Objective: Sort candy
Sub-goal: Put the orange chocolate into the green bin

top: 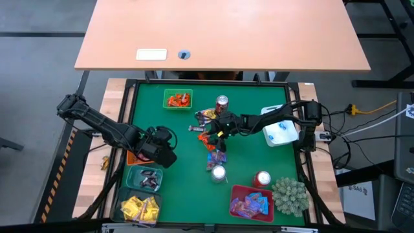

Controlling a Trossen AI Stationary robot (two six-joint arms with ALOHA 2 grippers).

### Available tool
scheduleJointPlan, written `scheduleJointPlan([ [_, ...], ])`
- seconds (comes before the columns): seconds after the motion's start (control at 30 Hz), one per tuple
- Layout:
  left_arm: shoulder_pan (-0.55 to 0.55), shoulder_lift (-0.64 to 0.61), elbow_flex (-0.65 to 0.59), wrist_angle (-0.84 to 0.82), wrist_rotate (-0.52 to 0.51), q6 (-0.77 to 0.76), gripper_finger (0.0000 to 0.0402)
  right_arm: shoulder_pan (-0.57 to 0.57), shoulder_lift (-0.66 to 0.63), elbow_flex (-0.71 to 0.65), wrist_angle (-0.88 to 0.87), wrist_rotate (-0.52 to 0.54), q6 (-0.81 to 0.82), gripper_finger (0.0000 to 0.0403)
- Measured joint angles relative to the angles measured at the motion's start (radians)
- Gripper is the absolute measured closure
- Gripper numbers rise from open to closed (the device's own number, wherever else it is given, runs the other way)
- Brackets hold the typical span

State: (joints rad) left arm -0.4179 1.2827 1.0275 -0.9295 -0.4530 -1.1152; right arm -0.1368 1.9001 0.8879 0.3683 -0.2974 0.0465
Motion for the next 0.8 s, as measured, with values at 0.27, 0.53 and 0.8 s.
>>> scheduleJointPlan([
  [0.27,0.000,0.000,0.000,0.000,0.000,0.000,0.0298,0.031,0.007,0.000,-0.015,0.020,-0.003,0.0150],
  [0.53,0.000,0.000,0.000,0.001,0.000,0.000,0.0298,0.083,0.035,0.000,-0.015,0.101,-0.037,0.0152],
  [0.8,0.000,0.000,0.000,0.001,-0.002,0.000,0.0298,0.085,0.035,0.000,-0.021,0.103,-0.037,0.0229],
])
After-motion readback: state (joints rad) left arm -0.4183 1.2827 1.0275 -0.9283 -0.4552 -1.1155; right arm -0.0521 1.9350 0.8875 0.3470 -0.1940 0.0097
